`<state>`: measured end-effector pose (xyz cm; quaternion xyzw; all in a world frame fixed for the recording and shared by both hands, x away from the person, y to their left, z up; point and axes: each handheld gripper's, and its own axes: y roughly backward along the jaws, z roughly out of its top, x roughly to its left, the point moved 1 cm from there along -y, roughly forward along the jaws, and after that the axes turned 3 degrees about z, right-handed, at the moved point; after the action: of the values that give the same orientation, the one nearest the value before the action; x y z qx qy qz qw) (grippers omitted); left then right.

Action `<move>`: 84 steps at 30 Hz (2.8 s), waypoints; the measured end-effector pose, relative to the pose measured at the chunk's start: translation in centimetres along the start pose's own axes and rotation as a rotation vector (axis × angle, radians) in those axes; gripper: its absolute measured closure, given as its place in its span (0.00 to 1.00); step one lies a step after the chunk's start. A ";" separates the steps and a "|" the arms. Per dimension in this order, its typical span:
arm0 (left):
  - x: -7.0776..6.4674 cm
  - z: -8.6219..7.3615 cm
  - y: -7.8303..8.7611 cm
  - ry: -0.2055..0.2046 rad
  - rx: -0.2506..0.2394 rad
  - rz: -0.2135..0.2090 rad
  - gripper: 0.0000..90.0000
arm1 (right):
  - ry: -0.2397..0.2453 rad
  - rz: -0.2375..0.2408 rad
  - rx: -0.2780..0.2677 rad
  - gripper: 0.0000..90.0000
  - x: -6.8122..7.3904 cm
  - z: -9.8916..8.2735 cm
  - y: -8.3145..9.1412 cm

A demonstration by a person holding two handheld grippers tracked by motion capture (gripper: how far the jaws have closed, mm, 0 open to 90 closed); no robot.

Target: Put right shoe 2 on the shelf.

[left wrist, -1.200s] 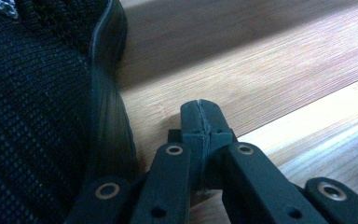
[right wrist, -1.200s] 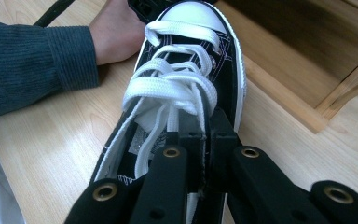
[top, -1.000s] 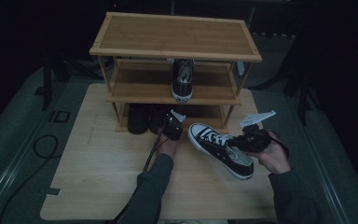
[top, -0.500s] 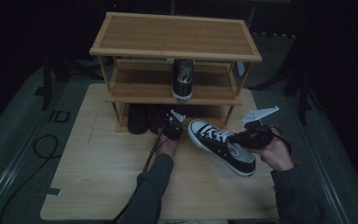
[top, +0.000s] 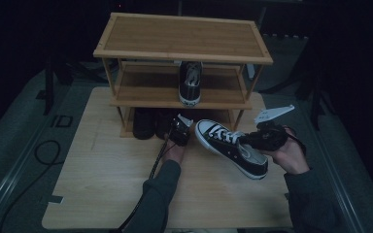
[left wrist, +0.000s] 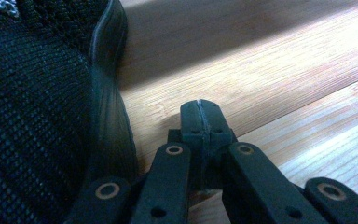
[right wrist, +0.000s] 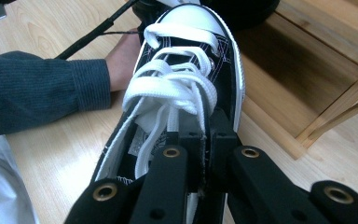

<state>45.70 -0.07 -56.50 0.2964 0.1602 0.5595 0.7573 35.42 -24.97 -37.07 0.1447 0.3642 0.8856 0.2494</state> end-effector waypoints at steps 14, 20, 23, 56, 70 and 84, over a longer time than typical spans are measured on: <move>0.0 0.0 0.0 -0.001 0.002 -0.001 1.00 | 0.009 -0.005 -0.021 0.97 -0.1 0.9 0.8; 0.0 0.0 0.0 -0.001 0.001 -0.001 1.00 | 0.003 -0.013 -0.035 0.98 -0.2 1.3 1.4; 0.0 0.0 0.0 -0.001 0.001 -0.001 1.00 | 0.007 -0.018 -0.043 0.98 -0.3 1.5 1.7; 0.0 0.0 0.0 -0.001 0.000 0.000 1.00 | -0.009 -0.052 -0.070 0.98 -1.6 3.5 3.1; 0.0 0.0 0.0 -0.002 0.003 -0.005 1.00 | -0.044 -0.083 -0.087 0.98 -3.2 4.6 3.4; 0.1 0.0 0.0 -0.005 0.003 -0.001 1.00 | -0.113 -0.116 -0.122 0.97 -5.1 5.9 2.0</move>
<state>45.72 -0.01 -56.48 0.2988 0.1591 0.5579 0.7577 41.58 -25.64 -31.91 0.1576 0.3028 0.8807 0.3285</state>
